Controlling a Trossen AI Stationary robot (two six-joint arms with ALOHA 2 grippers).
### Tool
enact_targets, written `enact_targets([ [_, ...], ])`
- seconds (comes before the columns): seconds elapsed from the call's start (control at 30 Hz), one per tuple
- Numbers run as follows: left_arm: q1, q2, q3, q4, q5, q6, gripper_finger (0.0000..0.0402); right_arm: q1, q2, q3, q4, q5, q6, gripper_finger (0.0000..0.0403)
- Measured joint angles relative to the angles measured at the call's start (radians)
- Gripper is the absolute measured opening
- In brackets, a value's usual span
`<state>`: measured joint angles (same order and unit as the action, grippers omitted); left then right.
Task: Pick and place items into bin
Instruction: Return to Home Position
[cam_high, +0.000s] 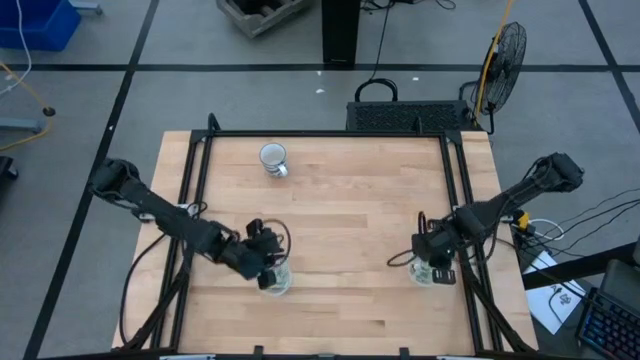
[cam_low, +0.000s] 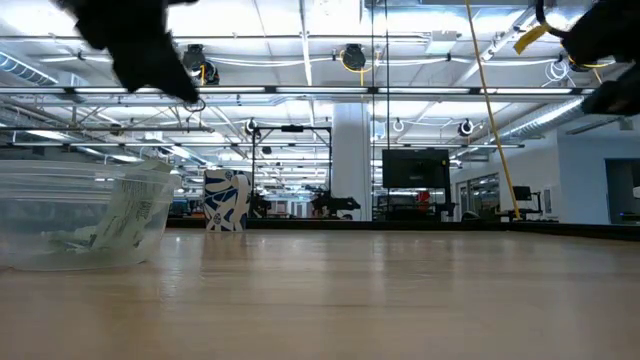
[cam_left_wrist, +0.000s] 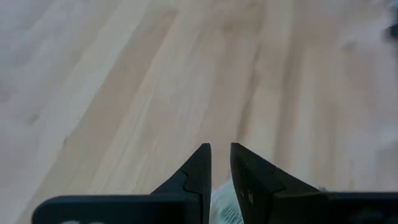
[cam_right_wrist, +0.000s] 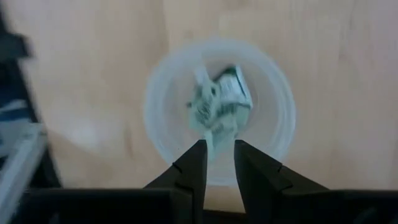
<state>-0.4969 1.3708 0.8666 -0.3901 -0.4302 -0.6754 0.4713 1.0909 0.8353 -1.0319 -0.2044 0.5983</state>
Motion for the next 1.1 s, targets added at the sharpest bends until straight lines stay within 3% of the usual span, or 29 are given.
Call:
enact_targets([
  [0.2, 0.072, -0.138, 0.081, -0.033, 0.122, 0.133, 0.0065, -0.080, -0.113, 0.085, 0.006, -0.008, -0.145, 0.0073],
  [0.4, 0.098, -0.334, 0.146, -0.190, 0.142, 0.160, 0.0065, -0.128, -0.253, 0.114, 0.023, -0.005, -0.356, 0.0073],
  [0.53, 0.085, -0.462, 0.149, -0.257, 0.169, 0.170, 0.0065, -0.131, -0.314, 0.110, 0.042, -0.004, -0.397, 0.0073],
  [0.67, 0.073, -0.564, 0.148, -0.364, 0.160, 0.155, 0.0065, -0.133, -0.351, 0.089, 0.161, -0.006, -0.480, 0.0073],
  [0.87, 0.055, -0.674, 0.144, -0.504, 0.039, 0.072, 0.0065, -0.160, -0.460, 0.089, 0.212, -0.081, -0.484, 0.0073],
  [1.1, 0.036, -0.737, 0.009, -0.442, -0.021, 0.042, 0.0065, -0.164, -0.668, 0.040, 0.332, -0.144, -0.480, 0.0073],
])
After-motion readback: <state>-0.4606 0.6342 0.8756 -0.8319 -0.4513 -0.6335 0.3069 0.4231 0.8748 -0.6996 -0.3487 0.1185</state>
